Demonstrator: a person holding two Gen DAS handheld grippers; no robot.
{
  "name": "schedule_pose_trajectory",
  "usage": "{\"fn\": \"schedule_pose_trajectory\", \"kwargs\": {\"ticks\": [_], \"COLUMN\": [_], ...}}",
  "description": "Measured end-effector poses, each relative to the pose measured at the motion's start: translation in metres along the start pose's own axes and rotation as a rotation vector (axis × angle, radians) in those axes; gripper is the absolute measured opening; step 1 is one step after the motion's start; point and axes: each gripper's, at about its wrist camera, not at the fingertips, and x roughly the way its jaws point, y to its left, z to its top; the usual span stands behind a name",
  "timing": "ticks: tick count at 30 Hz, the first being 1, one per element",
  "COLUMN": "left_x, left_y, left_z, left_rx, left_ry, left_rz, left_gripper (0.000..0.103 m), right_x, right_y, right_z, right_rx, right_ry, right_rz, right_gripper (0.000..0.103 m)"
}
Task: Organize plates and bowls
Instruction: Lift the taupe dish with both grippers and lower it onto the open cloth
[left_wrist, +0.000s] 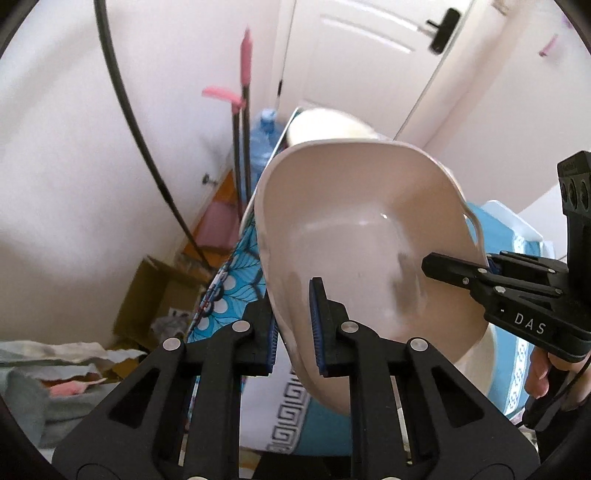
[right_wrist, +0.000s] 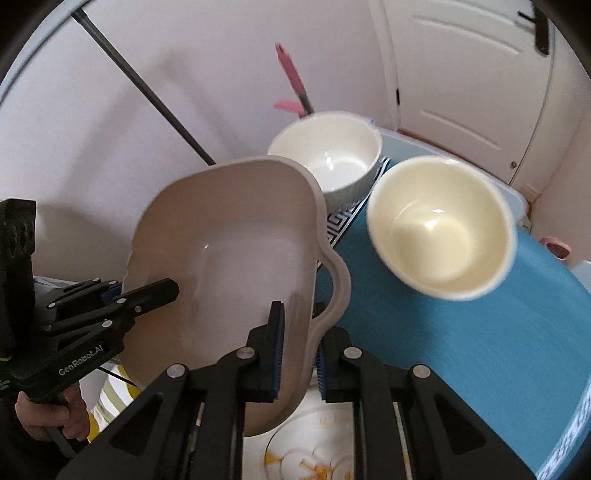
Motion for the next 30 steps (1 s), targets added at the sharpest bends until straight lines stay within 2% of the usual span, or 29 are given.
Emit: {"fn": "schedule_pose_trajectory", "kwargs": {"ticks": [6,12,14,23,30], "left_x": [-0.051,-0.083,-0.089,-0.087,-0.046], "left_y": [-0.060,-0.131,-0.158,-0.257,-0.322], "left_z": [-0.014,-0.034,-0.042,-0.082,-0.108], "left_rx": [0.088,0.170,0.209,0.359,0.445], "left_ry": [-0.063,-0.101,-0.101,-0.095,-0.007], "left_rz": [-0.017,-0.088,-0.112,-0.194,-0.237], "left_gripper": [0.013,0.013,0.013,0.014,0.014], "right_x": [-0.072,-0.152,-0.166,-0.234,-0.236], "right_y": [-0.005,-0.026,-0.034,-0.094,-0.143], "right_z": [-0.040,-0.096,-0.114,-0.194,-0.246], "right_rx": [0.013,0.061,0.078,0.217,0.334], "right_ry": [-0.104,-0.203,-0.223,-0.282,-0.261], "right_rz": [-0.031,-0.104,-0.130,-0.222,-0.278], "right_gripper": [0.014,0.014,0.014,0.014,0.014]}}
